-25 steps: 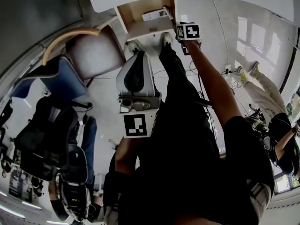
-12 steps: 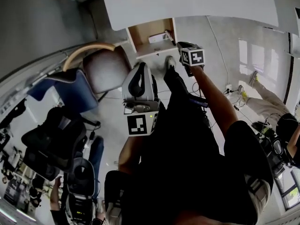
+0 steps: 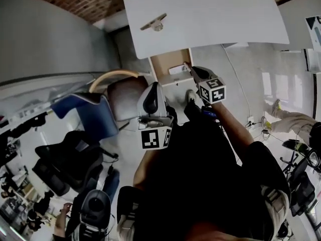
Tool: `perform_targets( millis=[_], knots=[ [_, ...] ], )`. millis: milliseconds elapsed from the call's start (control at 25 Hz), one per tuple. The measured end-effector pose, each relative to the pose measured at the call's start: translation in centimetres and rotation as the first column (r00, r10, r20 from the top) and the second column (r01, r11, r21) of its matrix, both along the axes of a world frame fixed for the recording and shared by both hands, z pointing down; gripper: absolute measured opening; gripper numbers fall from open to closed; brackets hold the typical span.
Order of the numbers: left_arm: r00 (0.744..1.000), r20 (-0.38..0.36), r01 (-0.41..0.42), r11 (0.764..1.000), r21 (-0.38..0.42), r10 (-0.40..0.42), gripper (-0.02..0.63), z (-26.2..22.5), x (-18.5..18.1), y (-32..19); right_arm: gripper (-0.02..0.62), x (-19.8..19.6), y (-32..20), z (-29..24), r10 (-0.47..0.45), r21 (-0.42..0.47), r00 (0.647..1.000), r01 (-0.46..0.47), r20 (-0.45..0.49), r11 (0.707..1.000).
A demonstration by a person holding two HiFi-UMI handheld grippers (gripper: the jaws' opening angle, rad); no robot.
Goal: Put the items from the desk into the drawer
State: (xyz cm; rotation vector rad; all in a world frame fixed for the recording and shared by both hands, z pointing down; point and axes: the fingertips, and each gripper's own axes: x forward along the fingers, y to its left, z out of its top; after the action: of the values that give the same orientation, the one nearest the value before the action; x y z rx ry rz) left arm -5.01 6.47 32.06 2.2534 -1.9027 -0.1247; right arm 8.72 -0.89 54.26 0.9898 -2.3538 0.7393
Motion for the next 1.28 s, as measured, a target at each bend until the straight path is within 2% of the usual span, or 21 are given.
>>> perform_targets(
  millis=[160,280,640,1000,1040,1080,1120,1280],
  knots=[
    [1.0,0.0,0.014,0.999,0.036,-0.014,0.012,-1.9,-0.4,0.6,0.003,-1.0,2.5,-7.7,-0.037,0.16,0.994,0.02,0.104,0.987],
    [1.0,-0.002,0.025,0.999,0.041,-0.025,0.012,-2.5,-0.7,1.3,0.003,-1.0,4.8,-11.5,-0.046,0.223,0.988,0.011,0.149,0.975],
    [1.0,-0.009,0.029,0.998,0.047,-0.029,0.012,-2.5,-1.5,2.1,0.003,-1.5,6.1,-13.3,-0.051,0.254,0.986,0.009,0.161,0.967],
    [1.0,-0.012,-0.009,0.997,0.071,0.01,0.012,-3.1,-4.7,3.1,0.005,-4.9,6.0,-14.9,-0.016,0.306,0.987,-0.033,0.157,0.951],
    [1.0,-0.014,-0.017,0.997,0.074,0.018,0.012,-3.2,-5.1,3.2,0.031,-5.2,6.0,-14.8,-0.004,0.309,0.988,-0.043,0.152,0.95],
    [1.0,-0.016,-0.025,0.997,0.077,0.026,0.012,-3.1,-5.5,3.4,0.128,-5.6,6.1,-14.7,0.007,0.307,0.989,-0.052,0.148,0.95],
    [0.999,-0.018,-0.034,0.996,0.081,0.035,0.012,-3.1,-5.8,3.7,0.181,-5.9,6.1,-14.5,0.016,0.303,0.99,-0.059,0.143,0.951],
    [0.997,-0.022,-0.065,0.994,0.091,0.067,0.012,-3.0,-7.0,3.9,0.193,-7.4,6.0,-13.9,0.04,0.299,0.991,-0.077,0.127,0.951]
  ],
)
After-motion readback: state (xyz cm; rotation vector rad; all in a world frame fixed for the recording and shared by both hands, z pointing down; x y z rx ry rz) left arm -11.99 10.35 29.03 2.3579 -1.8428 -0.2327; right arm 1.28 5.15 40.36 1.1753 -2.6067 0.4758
